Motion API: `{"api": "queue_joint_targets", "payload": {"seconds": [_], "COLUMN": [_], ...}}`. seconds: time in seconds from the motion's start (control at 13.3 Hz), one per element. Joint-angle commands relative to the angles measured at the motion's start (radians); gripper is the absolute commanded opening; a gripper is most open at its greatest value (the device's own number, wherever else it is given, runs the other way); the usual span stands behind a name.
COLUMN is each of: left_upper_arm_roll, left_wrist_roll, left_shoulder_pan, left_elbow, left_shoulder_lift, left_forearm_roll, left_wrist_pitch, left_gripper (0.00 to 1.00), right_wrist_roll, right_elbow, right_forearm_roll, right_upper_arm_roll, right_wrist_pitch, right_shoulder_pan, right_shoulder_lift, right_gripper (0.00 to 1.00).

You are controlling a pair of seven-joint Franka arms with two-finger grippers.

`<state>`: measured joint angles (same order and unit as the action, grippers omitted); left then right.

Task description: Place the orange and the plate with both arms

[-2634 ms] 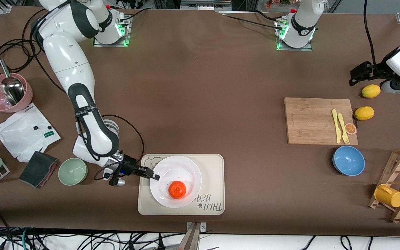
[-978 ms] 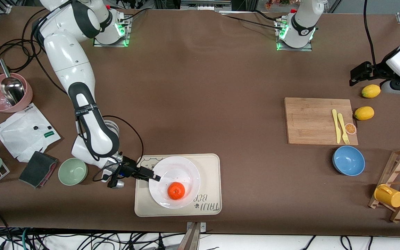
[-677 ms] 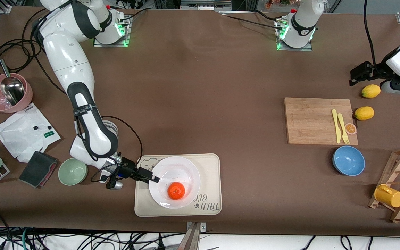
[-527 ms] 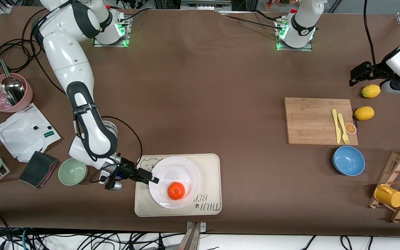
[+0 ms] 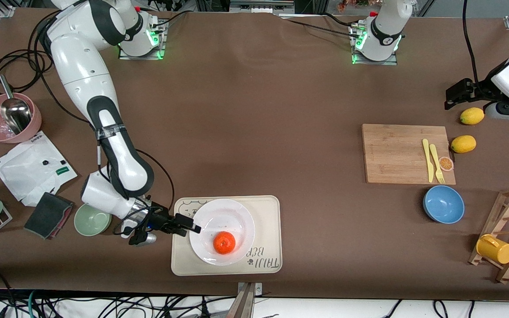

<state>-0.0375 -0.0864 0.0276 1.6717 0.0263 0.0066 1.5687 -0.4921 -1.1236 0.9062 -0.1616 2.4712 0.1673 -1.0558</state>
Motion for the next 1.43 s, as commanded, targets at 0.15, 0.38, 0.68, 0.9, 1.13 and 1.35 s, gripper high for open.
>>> {"api": "queue_joint_targets", "payload": {"seconds": [0.15, 0.38, 0.68, 0.9, 1.13, 1.35], "left_upper_arm_roll": [0.002, 0.002, 0.002, 0.002, 0.002, 0.002], "left_wrist_roll": [-0.026, -0.026, -0.026, -0.026, -0.027, -0.027], "left_shoulder_pan": [0.005, 0.005, 0.005, 0.005, 0.005, 0.005], "left_elbow": [-0.032, -0.032, -0.032, -0.032, -0.032, -0.032], "left_shoulder_lift": [-0.016, -0.016, -0.016, -0.016, -0.016, -0.016], "left_forearm_roll": [-0.011, -0.011, -0.011, -0.011, -0.011, -0.011], "left_wrist_pitch": [-0.022, -0.023, -0.024, -0.023, -0.024, -0.024], "left_gripper": [1.00, 1.00, 1.00, 1.00, 1.00, 1.00], "right_wrist_roll": [0.150, 0.196, 0.340, 0.487, 0.509, 0.509], "right_elbow": [-0.076, -0.078, -0.085, -0.128, -0.177, -0.285], "right_forearm_roll": [-0.378, -0.513, -0.772, -0.837, -0.845, -0.843], "right_upper_arm_roll": [0.036, 0.121, 0.163, 0.163, 0.180, 0.186], "right_wrist_pitch": [-0.174, -0.444, -0.714, -0.825, -0.891, -0.898], "right_shoulder_pan": [-0.002, 0.001, 0.005, 0.006, 0.008, -0.005], "right_shoulder_lift": [0.126, 0.220, 0.319, 0.397, 0.488, 0.629], "right_gripper": [1.00, 1.00, 1.00, 1.00, 1.00, 1.00]}}
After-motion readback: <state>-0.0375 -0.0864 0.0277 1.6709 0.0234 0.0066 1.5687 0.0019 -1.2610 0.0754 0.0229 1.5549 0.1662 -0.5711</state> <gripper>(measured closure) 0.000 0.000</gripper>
